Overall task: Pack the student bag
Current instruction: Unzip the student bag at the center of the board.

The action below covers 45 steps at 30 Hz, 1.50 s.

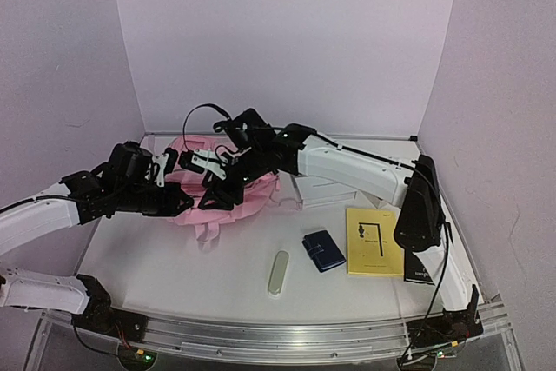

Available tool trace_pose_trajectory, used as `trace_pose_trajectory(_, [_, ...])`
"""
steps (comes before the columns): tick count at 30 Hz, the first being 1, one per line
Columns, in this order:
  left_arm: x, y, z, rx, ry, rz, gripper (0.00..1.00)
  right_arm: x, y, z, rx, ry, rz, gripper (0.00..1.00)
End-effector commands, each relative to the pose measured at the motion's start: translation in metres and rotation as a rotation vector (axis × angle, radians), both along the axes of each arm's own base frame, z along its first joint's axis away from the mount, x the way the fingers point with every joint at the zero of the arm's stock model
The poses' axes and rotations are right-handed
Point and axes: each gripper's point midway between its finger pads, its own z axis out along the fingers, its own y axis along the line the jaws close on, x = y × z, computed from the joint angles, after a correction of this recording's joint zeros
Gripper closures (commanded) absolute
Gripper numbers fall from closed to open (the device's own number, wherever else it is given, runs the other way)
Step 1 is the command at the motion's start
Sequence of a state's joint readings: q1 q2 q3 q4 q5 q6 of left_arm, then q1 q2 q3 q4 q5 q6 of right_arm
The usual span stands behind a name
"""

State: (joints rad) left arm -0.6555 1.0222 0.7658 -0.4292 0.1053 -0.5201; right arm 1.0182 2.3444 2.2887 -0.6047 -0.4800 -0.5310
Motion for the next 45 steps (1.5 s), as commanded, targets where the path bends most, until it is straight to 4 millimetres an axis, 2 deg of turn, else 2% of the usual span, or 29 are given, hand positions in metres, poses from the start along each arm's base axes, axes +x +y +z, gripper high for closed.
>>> trace_pose_trajectory(1, [0.013,-0.022,0.056,-0.137,-0.153,-0.057,1.0,-0.009,-0.003,0.014,0.005,-0.007,0.025,0.4])
trace_pose_trajectory(6, [0.01,-0.021,0.056,-0.155,-0.153,-0.053,1.0,0.013,-0.001,-0.008,-0.037,-0.07,-0.055,0.48])
trace_pose_trajectory(11, [0.007,-0.014,0.06,-0.155,-0.169,-0.034,1.0,0.033,-0.007,-0.013,-0.076,-0.142,-0.144,0.6])
trace_pose_trajectory(13, [0.006,-0.013,0.06,-0.155,-0.167,-0.029,1.0,0.035,-0.01,-0.015,-0.088,-0.161,-0.155,0.69])
trace_pose_trajectory(16, [0.008,-0.01,0.057,-0.147,-0.162,-0.008,1.0,0.036,-0.016,-0.019,-0.11,-0.178,-0.153,0.96])
trace_pose_trajectory(17, [0.009,-0.008,0.056,-0.14,-0.163,0.005,1.0,0.035,-0.018,-0.02,-0.115,-0.179,-0.15,1.0])
trace_pose_trajectory(21, [0.017,0.007,0.051,-0.083,-0.156,0.091,1.0,0.031,-0.026,-0.016,-0.118,-0.176,-0.138,1.0])
trace_pose_trajectory(24, [0.027,0.028,0.04,0.011,-0.144,0.207,1.0,0.034,-0.036,-0.01,-0.116,-0.169,-0.15,1.0])
trace_pose_trajectory(33, [0.031,0.084,0.026,0.181,-0.124,0.46,1.0,0.068,-0.078,-0.004,-0.121,-0.136,-0.232,1.0])
trace_pose_trajectory(36, [0.026,0.082,0.032,0.139,-0.145,0.437,1.0,0.087,-0.091,-0.01,-0.124,-0.146,-0.265,1.0])
trace_pose_trajectory(38, [0.024,0.069,0.04,0.076,-0.173,0.363,1.0,0.094,-0.092,-0.013,-0.129,-0.162,-0.27,1.0])
trace_pose_trajectory(39, [0.021,0.055,0.046,0.022,-0.189,0.294,1.0,0.093,-0.088,-0.012,-0.12,-0.158,-0.264,0.96])
trace_pose_trajectory(40, [0.019,0.041,0.052,-0.031,-0.203,0.227,1.0,0.089,-0.083,-0.009,-0.105,-0.147,-0.253,0.85])
trace_pose_trajectory(42, [0.013,0.016,0.058,-0.104,-0.192,0.103,1.0,0.072,-0.069,0.002,-0.062,-0.12,-0.205,0.48])
trace_pose_trajectory(43, [0.013,0.006,0.057,-0.119,-0.182,0.059,1.0,0.064,-0.062,0.01,-0.043,-0.109,-0.192,0.37])
trace_pose_trajectory(45, [0.013,-0.008,0.058,-0.139,-0.166,0.002,1.0,0.043,-0.048,0.02,-0.027,-0.092,-0.142,0.29])
